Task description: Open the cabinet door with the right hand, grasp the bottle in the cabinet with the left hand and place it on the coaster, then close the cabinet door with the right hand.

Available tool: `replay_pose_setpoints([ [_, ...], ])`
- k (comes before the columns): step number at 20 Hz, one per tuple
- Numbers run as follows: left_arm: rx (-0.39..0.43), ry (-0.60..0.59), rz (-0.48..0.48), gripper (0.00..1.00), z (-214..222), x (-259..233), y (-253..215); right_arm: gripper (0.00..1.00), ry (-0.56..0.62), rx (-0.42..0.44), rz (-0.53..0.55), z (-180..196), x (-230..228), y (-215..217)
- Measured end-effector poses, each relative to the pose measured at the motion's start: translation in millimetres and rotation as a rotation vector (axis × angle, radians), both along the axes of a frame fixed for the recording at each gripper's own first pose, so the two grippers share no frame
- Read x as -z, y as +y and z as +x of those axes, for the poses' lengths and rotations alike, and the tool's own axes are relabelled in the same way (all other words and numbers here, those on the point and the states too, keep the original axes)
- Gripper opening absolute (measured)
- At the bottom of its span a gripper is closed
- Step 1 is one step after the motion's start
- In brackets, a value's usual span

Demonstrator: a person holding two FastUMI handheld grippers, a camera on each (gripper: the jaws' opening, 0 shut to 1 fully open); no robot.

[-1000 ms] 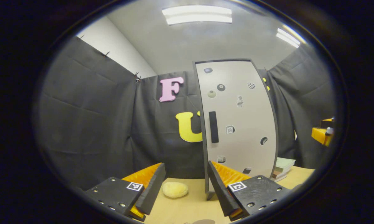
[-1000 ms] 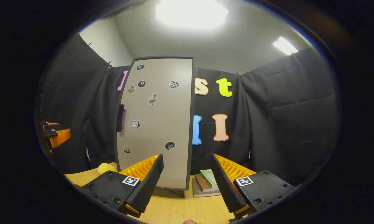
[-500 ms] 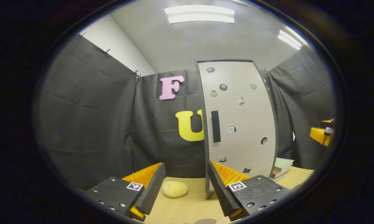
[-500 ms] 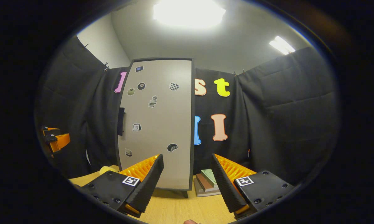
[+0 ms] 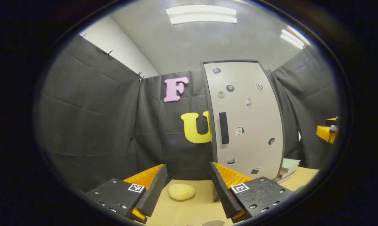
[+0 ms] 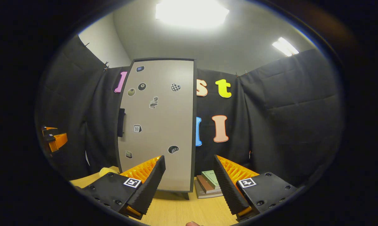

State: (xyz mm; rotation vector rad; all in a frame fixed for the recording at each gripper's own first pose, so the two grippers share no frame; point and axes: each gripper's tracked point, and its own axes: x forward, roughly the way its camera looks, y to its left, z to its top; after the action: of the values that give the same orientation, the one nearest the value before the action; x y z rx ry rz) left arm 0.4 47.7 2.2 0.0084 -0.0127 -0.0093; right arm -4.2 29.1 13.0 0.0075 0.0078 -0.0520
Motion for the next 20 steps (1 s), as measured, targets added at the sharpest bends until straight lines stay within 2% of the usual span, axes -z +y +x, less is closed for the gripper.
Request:
replay_pose_setpoints([
  [2,-0.002,-0.003,-0.002,0.83,1,-2,2,0.94,0.001,0.0,0.002,3,-2,0],
  [3,-0.003,-0.006,-0.003,0.81,0,-3,3,0.96,0.0,-0.002,0.003,5,-2,1],
  [10,-0.024,-0.017,0.022,0.81,-5,-5,18,0.94,0.013,-0.033,0.016,19,-6,19],
  [15,-0.056,-0.007,0.033,0.83,-11,-1,39,0.94,0.02,-0.093,0.023,42,-16,47],
  [19,-0.088,0.01,0.042,0.81,-20,8,59,0.96,0.012,-0.146,0.024,62,-27,77],
  [20,-0.098,0.015,0.047,0.83,-21,10,65,0.96,0.011,-0.159,0.022,67,-30,85],
])
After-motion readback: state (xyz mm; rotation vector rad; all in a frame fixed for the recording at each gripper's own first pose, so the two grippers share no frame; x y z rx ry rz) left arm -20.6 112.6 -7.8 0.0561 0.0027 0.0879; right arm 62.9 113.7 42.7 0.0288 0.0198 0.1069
